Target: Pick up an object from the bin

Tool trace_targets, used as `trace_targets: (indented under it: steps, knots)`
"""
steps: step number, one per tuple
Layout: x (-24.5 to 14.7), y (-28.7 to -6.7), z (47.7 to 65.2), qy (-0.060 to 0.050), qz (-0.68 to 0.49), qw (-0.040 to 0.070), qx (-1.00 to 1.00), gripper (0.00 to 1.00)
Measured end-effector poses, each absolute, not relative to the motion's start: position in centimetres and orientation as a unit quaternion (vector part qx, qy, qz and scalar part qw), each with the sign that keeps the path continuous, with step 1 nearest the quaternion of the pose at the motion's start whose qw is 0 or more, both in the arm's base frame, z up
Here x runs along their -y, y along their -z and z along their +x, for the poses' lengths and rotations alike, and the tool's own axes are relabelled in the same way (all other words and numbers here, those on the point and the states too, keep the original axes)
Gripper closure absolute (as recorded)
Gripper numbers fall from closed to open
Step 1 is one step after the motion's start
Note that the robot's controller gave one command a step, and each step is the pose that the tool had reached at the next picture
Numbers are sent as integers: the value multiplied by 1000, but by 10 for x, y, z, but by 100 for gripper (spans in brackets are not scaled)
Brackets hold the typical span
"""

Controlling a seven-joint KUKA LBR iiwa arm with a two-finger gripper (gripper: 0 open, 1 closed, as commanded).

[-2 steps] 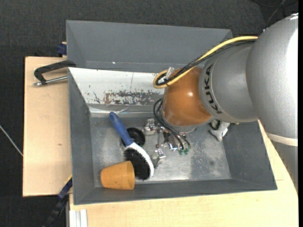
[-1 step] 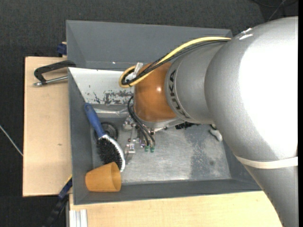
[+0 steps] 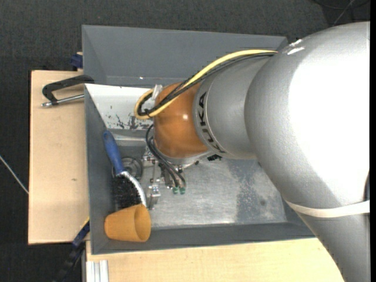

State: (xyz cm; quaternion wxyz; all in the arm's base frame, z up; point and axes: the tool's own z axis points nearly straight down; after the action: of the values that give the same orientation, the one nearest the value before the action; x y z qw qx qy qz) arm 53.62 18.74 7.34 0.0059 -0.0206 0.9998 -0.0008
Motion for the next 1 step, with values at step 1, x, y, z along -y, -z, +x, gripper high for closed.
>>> trace_targets:
  steps: [1]
  knots:
    - [-221, -226, 513, -3, -72, 7, -997, 0]
